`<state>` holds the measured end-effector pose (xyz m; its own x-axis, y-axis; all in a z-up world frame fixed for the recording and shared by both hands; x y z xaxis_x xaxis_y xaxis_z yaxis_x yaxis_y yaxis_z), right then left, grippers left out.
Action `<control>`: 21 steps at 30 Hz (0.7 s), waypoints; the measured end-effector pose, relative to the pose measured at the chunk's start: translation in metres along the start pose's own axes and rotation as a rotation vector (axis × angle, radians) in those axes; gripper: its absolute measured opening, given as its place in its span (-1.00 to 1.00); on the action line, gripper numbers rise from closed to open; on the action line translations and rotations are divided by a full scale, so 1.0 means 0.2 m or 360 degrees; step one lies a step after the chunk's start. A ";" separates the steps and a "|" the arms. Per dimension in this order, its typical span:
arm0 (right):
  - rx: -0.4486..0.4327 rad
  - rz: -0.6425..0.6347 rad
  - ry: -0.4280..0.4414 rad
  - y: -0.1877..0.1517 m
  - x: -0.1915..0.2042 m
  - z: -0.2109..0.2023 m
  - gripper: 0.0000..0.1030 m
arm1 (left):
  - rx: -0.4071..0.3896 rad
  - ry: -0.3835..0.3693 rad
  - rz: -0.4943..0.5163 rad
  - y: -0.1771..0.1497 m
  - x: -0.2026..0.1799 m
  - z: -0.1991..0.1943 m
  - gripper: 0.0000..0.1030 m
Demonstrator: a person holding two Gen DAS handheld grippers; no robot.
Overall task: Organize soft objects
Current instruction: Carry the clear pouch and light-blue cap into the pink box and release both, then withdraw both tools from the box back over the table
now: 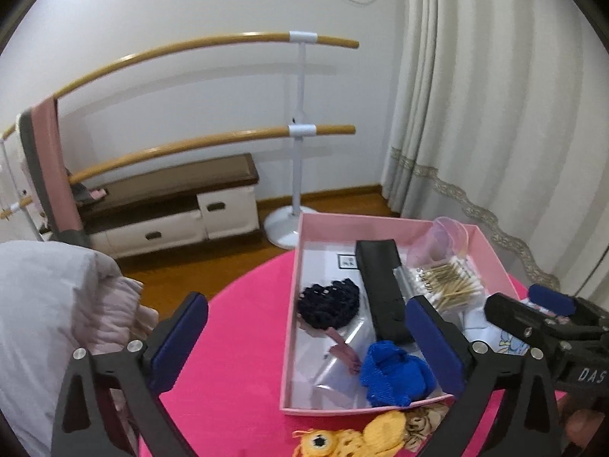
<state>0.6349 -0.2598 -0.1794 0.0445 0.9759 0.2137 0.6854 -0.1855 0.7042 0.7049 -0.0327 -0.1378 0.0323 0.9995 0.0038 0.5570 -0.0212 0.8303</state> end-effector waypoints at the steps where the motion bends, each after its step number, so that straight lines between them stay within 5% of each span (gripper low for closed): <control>1: -0.0014 -0.0007 -0.0013 0.00 0.01 -0.01 1.00 | -0.0009 0.0012 0.0008 0.00 0.00 -0.02 1.00; 21: -0.0241 -0.0032 -0.0088 -0.09 0.09 -0.50 1.00 | -0.0143 0.0032 0.0042 -0.27 -0.04 -0.59 1.00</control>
<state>0.5510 -0.2507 -0.1195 0.0747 0.9836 0.1640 0.5696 -0.1771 0.8026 0.5775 -0.0366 -0.1169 0.0288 0.9989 0.0370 0.4796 -0.0463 0.8763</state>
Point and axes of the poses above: each gripper's, at about its wrist camera, not at the fingertips, and z roughly the way its jaws point, x to its left, y to its top, the point moved 4 cm from there along z, roughly the way its jaws point, and after that the axes turned 4 degrees about -x, right-handed, at the moved point
